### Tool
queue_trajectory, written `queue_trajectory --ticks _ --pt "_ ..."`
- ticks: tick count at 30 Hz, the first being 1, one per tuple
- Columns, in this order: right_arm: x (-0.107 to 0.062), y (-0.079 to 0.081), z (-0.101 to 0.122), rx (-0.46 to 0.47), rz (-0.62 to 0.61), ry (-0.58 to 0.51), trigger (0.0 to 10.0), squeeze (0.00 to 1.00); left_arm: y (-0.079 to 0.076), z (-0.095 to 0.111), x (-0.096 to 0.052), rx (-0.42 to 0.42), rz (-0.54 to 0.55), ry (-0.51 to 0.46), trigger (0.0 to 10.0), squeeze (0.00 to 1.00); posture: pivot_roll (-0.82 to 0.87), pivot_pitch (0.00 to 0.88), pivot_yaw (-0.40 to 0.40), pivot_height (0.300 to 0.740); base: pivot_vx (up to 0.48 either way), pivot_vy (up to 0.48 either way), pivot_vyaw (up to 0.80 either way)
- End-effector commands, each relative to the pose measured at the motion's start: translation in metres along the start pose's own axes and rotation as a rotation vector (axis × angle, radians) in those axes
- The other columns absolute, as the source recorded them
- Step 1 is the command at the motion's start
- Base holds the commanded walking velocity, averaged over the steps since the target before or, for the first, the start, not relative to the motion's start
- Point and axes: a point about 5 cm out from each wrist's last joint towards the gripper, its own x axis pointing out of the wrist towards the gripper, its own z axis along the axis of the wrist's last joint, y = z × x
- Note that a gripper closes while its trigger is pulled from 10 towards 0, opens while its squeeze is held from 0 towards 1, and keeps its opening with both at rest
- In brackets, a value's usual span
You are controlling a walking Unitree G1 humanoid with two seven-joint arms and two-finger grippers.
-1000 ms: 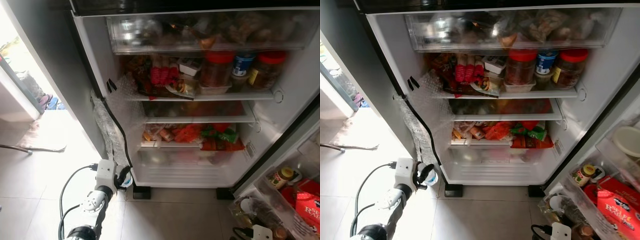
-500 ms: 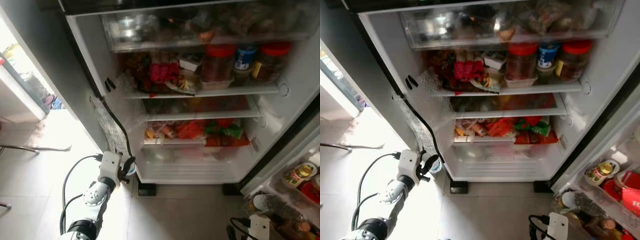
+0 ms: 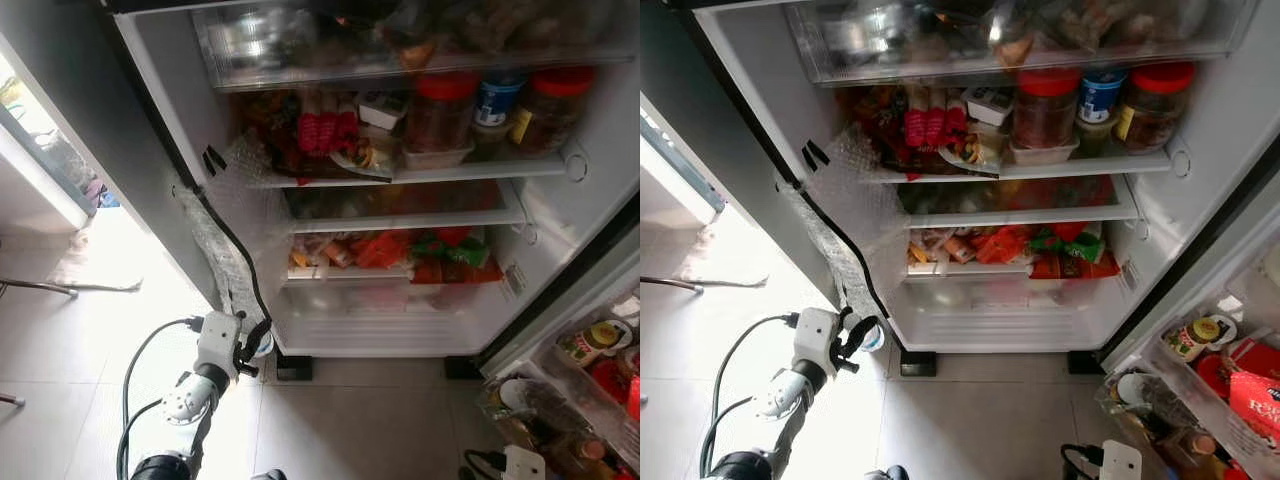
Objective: Restocking fridge
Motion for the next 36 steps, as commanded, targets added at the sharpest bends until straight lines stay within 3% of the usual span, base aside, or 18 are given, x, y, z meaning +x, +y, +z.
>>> queue_trajectory --ticks 1,5,7,16,23,36 --pt "-0.003 -0.002 -0.009 0.000 -0.014 0.018 10.0 0.00 -0.004 -0.002 -0.001 -0.010 -0.011 0.003 10.0 0.00 -0.03 0.195 0.072 0.736 0.000 0.000 0.00" --pt "-0.002 -0.005 -0.004 -0.034 0.002 0.008 10.0 0.00 -0.011 0.003 0.005 -0.015 -0.011 -0.018 10.0 0.00 -0.04 0.175 0.043 0.702 0.000 0.000 0.00" --pt "0.003 0.014 0.000 -0.038 0.015 0.023 10.0 0.00 -0.012 0.003 0.005 -0.022 -0.002 -0.023 10.0 0.00 -0.05 0.152 0.031 0.682 0.000 0.000 0.00" --pt "0.004 0.017 0.006 -0.042 0.010 0.007 10.0 0.00 -0.009 -0.001 0.002 -0.016 0.003 -0.005 10.0 0.00 -0.03 0.108 0.039 0.612 0.000 0.000 0.00" --pt "0.004 0.016 0.006 -0.053 -0.002 -0.001 10.0 0.00 -0.012 0.008 0.009 -0.017 -0.004 -0.031 10.0 0.00 -0.03 0.101 0.041 0.612 0.000 0.000 0.00" --pt "0.003 0.014 0.005 -0.031 -0.021 -0.016 10.0 0.00 -0.011 0.021 0.014 -0.020 0.000 -0.085 10.0 0.00 -0.03 0.170 0.037 0.612 0.000 0.000 0.00"
